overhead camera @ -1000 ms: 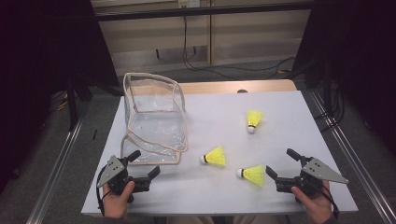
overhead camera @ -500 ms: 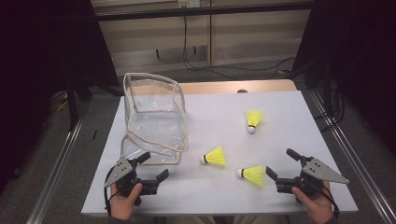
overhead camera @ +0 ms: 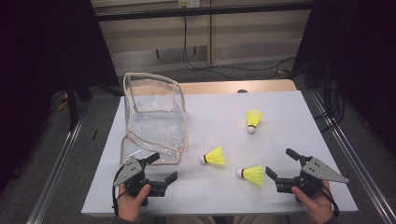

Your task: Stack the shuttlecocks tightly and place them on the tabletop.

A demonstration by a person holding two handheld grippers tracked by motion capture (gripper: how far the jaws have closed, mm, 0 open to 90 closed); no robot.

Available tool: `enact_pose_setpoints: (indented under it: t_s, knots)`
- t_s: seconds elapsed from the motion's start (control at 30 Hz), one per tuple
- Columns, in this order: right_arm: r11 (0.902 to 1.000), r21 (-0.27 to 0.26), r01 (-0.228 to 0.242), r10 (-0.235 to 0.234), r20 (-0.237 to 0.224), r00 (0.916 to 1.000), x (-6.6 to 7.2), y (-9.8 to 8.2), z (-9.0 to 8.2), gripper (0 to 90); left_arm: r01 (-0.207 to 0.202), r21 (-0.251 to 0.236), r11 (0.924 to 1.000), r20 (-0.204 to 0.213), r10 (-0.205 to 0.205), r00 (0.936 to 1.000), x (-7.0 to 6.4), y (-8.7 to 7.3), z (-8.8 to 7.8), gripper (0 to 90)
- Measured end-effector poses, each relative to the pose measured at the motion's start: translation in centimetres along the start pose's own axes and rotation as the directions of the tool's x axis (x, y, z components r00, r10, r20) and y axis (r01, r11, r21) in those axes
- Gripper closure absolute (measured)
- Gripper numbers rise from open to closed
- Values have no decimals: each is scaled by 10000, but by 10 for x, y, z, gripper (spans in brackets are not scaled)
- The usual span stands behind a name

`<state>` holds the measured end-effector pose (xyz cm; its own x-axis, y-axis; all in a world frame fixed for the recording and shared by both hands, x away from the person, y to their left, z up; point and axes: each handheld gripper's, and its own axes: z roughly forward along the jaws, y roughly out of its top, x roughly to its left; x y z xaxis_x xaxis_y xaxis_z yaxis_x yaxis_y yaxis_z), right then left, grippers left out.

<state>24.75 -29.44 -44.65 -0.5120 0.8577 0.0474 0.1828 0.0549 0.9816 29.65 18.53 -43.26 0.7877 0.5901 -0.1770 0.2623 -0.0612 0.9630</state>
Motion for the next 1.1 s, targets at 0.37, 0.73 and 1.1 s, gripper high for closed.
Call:
enact_pose_setpoints:
  t_s: [0.37, 0.73, 1.1]
  knots:
    - [10000, 35, 49, -49, -79, 10000, 1, 0, 2, 9, -158, 138, 9998, 380, 153, 9992, -8, 3, 13, 15]
    - [10000, 9, 64, -64, -106, 9999, 0, 1, 1, 11, -108, 235, 9997, 550, 95, 9984, -14, 3, 24, 13]
    - [9999, 14, 109, -108, -139, 9998, 0, 1, 2, 13, -304, 396, 9988, 442, 286, 9986, -18, 4, 28, 1]
